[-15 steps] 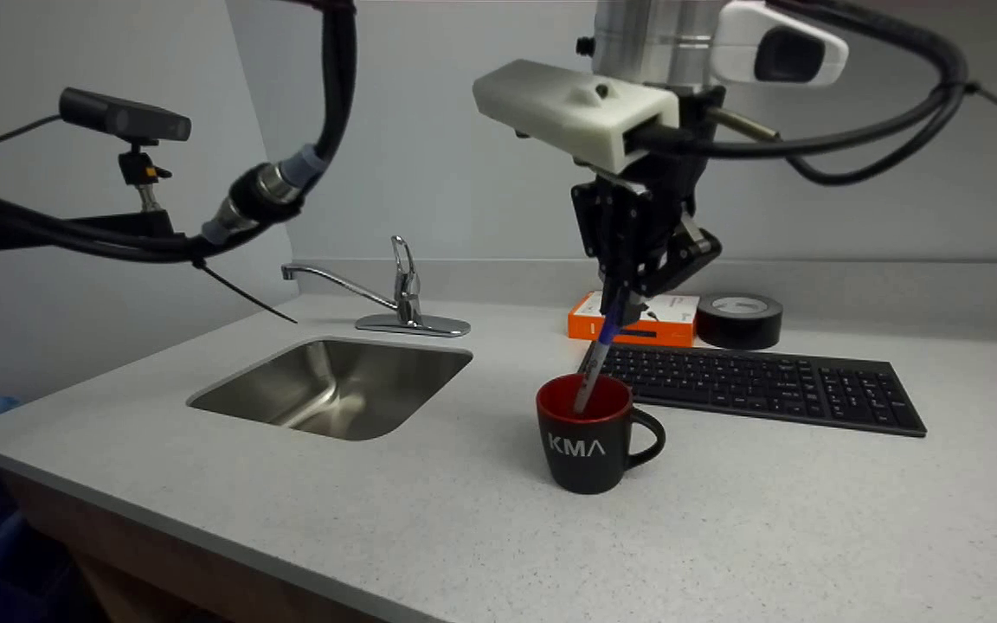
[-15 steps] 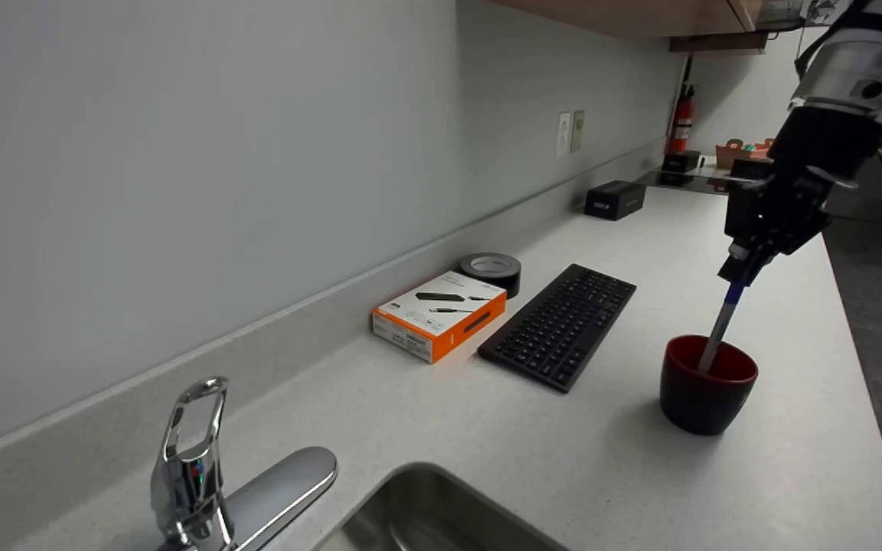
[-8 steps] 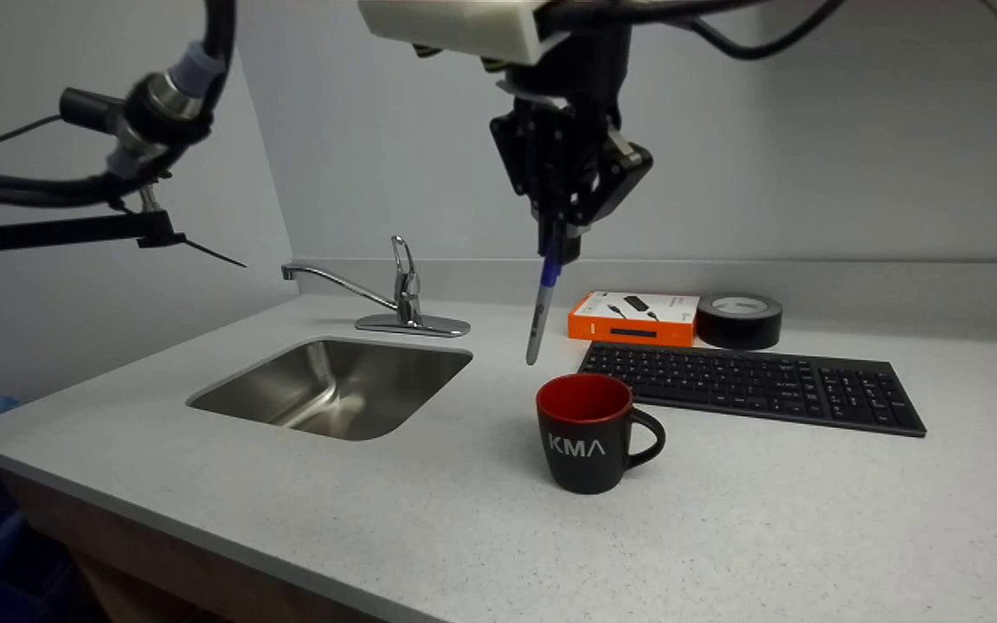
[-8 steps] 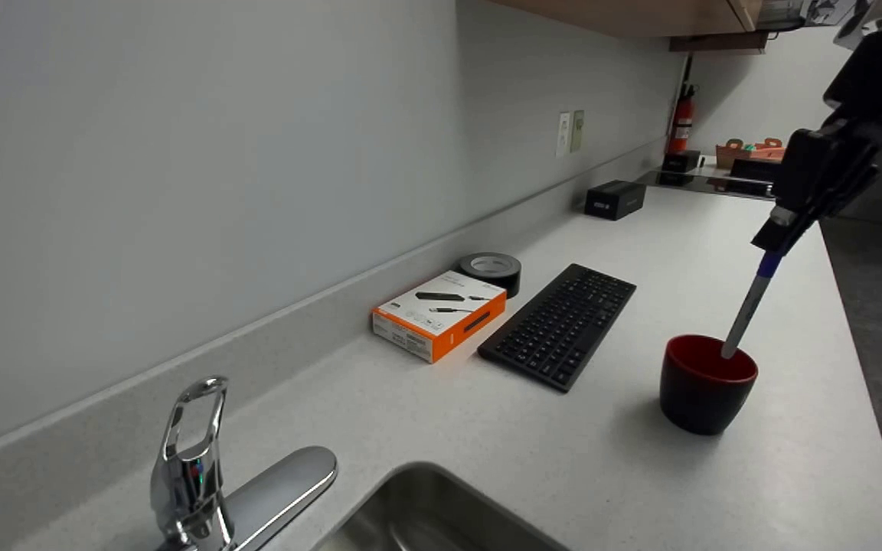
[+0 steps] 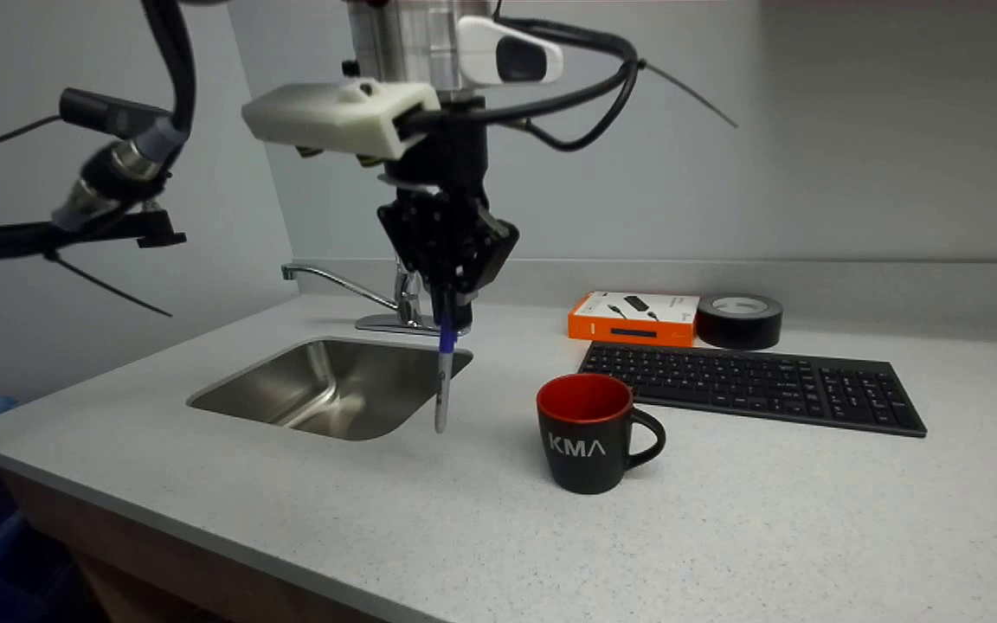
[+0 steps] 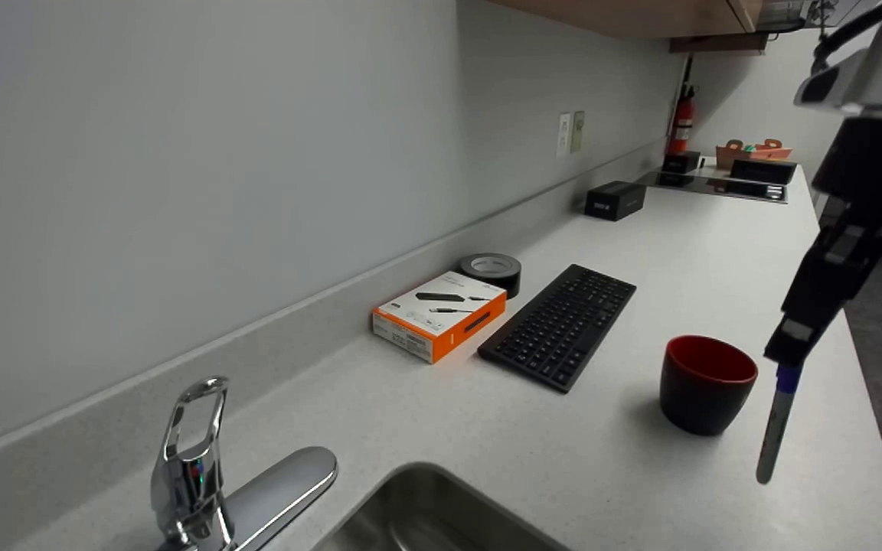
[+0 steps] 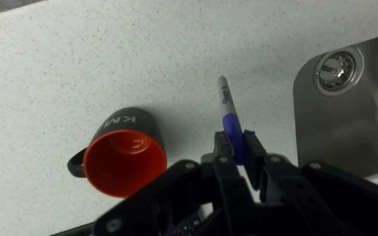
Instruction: Pick up the marker inside the black mug and put it on the table.
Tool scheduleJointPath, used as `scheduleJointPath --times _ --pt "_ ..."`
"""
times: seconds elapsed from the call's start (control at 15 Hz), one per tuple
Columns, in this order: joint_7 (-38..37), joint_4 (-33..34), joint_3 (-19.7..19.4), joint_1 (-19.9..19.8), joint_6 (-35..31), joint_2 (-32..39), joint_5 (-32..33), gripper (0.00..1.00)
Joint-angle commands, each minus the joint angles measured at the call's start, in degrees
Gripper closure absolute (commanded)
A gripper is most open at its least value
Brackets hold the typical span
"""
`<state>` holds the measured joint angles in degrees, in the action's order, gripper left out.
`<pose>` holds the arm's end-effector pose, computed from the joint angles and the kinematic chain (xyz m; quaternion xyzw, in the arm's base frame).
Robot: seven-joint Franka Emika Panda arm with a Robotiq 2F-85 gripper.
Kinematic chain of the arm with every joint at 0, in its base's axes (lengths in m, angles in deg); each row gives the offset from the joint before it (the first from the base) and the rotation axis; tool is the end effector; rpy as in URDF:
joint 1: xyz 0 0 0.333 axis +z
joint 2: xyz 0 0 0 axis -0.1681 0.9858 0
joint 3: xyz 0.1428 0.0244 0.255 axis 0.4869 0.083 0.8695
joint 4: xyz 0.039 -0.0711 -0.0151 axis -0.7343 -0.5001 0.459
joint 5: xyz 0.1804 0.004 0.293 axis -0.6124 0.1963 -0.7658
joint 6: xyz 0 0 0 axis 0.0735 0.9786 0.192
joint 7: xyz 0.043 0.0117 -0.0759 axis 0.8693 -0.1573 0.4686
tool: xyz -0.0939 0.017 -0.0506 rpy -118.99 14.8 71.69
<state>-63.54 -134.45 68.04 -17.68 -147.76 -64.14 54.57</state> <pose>0.3318 -0.0426 0.4373 -0.9873 0.1347 -0.0592 0.0606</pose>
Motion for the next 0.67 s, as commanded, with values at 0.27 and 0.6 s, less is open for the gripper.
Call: scheduleJointPath --times 0.27,0.6 --pt "-12.0 3.0 6.3 0.1 -9.1 20.2 11.5 0.96" --pt "-20.3 10.1 5.7 0.6 -14.3 31.0 19.0 0.96"
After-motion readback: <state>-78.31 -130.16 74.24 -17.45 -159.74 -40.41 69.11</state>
